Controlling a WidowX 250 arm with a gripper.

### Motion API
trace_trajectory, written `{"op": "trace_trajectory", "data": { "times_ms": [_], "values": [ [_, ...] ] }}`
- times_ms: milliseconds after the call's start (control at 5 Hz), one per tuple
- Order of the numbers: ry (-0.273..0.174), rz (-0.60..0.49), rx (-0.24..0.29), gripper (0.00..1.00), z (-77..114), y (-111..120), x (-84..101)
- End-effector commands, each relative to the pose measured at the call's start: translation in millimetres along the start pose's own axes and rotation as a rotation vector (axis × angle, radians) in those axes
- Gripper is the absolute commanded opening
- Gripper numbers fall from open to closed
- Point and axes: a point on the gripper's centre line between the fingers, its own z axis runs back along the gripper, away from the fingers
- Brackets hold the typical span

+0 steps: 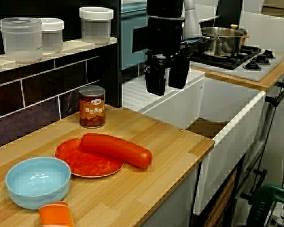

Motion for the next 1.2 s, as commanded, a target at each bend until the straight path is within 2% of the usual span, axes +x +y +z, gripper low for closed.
{"op": "trace_trajectory", "data": {
  "times_ms": [0, 200, 400, 1000],
  "values": [
    [-0.028, 0.093, 0.112, 1.00, -14.5, 30, -4.0],
    [-0.016, 0.122, 0.149, 1.00, -27.0, 45, -2.9],
    [-0.003, 0.121, 0.172, 1.00, -33.9, 50, -2.7],
    [0.065, 0.116, 0.141, 1.00, -27.6, 71, -2.2]
  ]
}}
